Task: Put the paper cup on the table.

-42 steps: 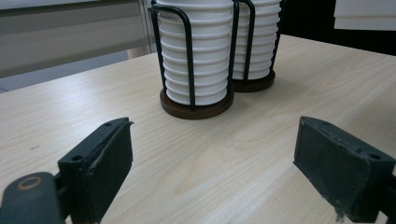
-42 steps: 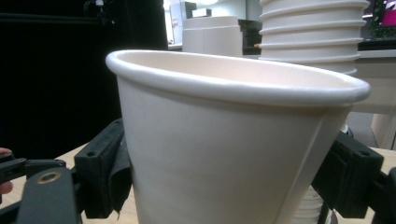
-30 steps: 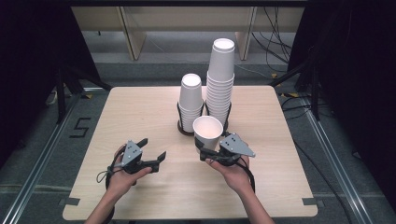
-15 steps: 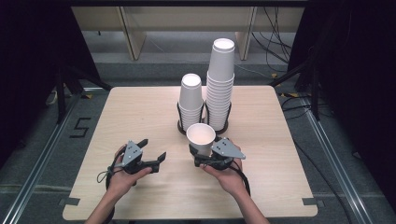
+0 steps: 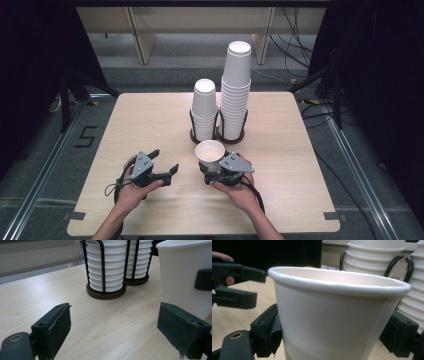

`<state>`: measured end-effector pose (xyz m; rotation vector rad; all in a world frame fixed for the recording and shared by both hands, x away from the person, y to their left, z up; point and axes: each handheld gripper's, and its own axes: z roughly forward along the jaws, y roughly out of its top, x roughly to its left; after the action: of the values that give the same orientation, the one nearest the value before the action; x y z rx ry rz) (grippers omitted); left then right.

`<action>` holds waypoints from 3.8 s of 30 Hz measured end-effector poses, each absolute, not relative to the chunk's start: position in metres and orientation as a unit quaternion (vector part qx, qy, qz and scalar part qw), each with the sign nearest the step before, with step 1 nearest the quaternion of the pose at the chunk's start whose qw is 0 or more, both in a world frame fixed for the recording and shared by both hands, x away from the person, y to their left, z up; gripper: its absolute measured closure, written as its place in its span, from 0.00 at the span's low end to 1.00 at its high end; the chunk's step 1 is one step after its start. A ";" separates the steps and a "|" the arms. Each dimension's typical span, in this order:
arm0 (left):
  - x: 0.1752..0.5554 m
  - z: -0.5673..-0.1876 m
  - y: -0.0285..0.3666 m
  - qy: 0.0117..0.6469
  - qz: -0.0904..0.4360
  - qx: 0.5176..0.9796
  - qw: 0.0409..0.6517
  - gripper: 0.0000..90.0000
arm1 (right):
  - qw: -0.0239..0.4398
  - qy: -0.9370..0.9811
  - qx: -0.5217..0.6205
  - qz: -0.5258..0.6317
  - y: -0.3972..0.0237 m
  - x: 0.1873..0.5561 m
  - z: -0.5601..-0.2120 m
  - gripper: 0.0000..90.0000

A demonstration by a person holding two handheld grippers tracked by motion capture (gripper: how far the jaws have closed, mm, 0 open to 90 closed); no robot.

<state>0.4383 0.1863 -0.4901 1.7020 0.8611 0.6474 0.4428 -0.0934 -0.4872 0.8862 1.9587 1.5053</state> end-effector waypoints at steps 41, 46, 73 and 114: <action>0.438 -0.493 0.185 0.359 0.269 0.719 0.531 0.12 | 0.253 0.756 0.311 0.517 -0.099 0.438 -0.493 0.00; 0.438 -0.493 0.186 0.359 0.269 0.719 0.531 0.12 | 0.243 0.762 0.307 0.516 -0.107 0.433 -0.492 0.00; 0.438 -0.495 0.185 0.360 0.269 0.721 0.527 0.12 | 0.260 0.746 0.333 0.514 -0.159 0.413 -0.483 0.01; 0.438 -0.499 0.182 0.354 0.267 0.728 0.523 0.12 | 0.402 0.644 0.443 0.477 -0.266 0.405 -0.489 0.01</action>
<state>0.4381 0.1821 -0.4986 1.7424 0.8481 0.6405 0.4055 -0.2663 -0.4894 1.1207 1.6266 1.2069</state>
